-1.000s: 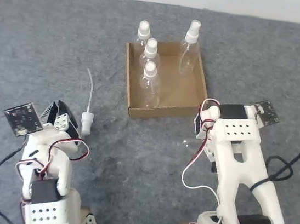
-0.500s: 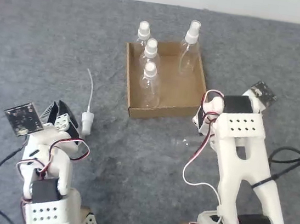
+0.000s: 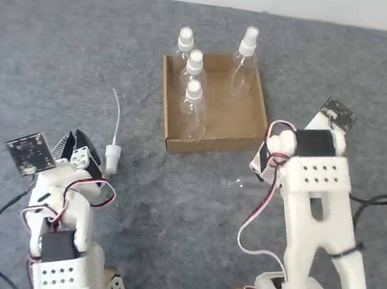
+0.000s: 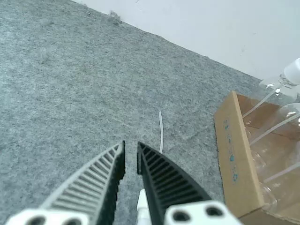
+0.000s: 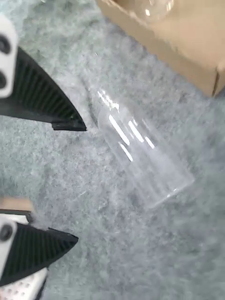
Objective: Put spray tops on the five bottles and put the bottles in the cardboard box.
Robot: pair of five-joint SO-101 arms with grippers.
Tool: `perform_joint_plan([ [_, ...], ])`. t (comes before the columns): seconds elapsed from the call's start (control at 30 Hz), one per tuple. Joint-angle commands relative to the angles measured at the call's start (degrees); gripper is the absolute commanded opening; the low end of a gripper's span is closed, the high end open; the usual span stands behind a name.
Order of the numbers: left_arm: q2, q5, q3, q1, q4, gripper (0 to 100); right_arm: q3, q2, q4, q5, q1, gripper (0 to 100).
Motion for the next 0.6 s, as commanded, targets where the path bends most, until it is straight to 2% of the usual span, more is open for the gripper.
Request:
perform_joint_plan([
  [0.0,-0.7,-0.4,-0.7,-0.2,-1.6,4,-3.4,-5.4,0.4,4.6,0.5,28.5],
  [0.33,-0.7,-0.4,-0.7,-0.1,-0.9,4,5.5,-7.5,-9.5,13.4,0.7,28.4],
  [0.57,-0.7,-0.4,-0.7,-0.1,-0.9,4,6.2,-7.6,-10.4,22.3,0.6,28.5],
])
